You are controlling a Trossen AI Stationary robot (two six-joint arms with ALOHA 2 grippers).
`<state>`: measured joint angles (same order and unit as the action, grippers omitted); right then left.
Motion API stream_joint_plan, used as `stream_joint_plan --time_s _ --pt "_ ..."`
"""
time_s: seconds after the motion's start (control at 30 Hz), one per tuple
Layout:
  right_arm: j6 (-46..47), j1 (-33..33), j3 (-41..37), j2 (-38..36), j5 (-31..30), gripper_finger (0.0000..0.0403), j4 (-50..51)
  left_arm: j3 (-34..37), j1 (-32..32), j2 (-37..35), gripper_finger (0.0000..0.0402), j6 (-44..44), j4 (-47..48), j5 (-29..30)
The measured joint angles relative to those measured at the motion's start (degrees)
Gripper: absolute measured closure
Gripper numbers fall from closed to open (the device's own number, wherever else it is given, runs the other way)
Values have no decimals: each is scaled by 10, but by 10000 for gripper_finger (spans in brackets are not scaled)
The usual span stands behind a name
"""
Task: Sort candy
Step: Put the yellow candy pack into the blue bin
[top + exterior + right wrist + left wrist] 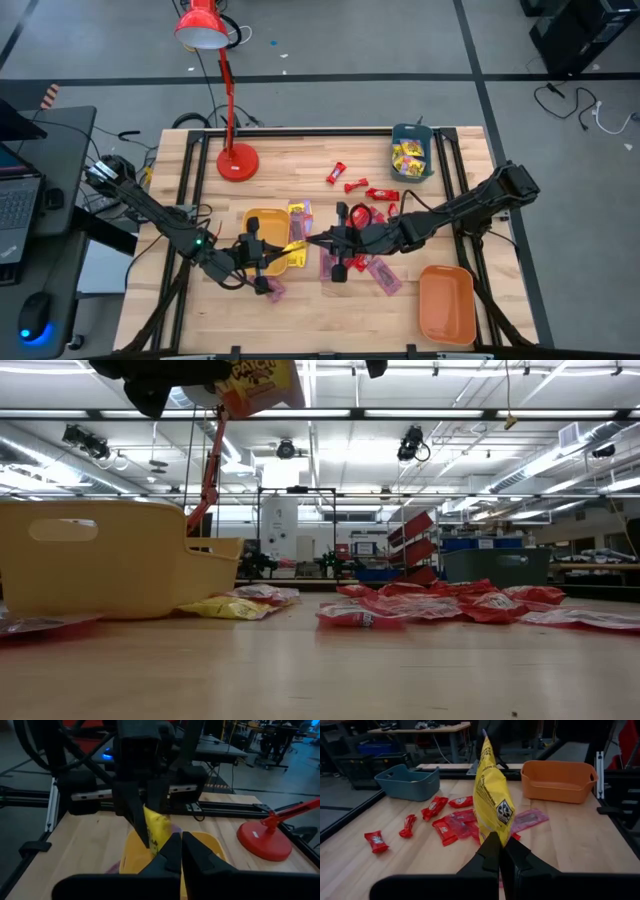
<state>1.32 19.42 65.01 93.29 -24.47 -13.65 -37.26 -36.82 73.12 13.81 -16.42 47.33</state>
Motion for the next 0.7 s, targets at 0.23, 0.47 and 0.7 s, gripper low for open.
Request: stream_joint_plan --time_s 0.23,0.47,0.7 --pt "18 15 0 -32 26 360 56 0 -7 0 402 15 20 2" --pt "86 20 0 -24 57 261 97 0 -3 0 402 1 -19 7" --pt "91 15 0 -15 18 198 88 0 7 0 402 -32 -51 -1"
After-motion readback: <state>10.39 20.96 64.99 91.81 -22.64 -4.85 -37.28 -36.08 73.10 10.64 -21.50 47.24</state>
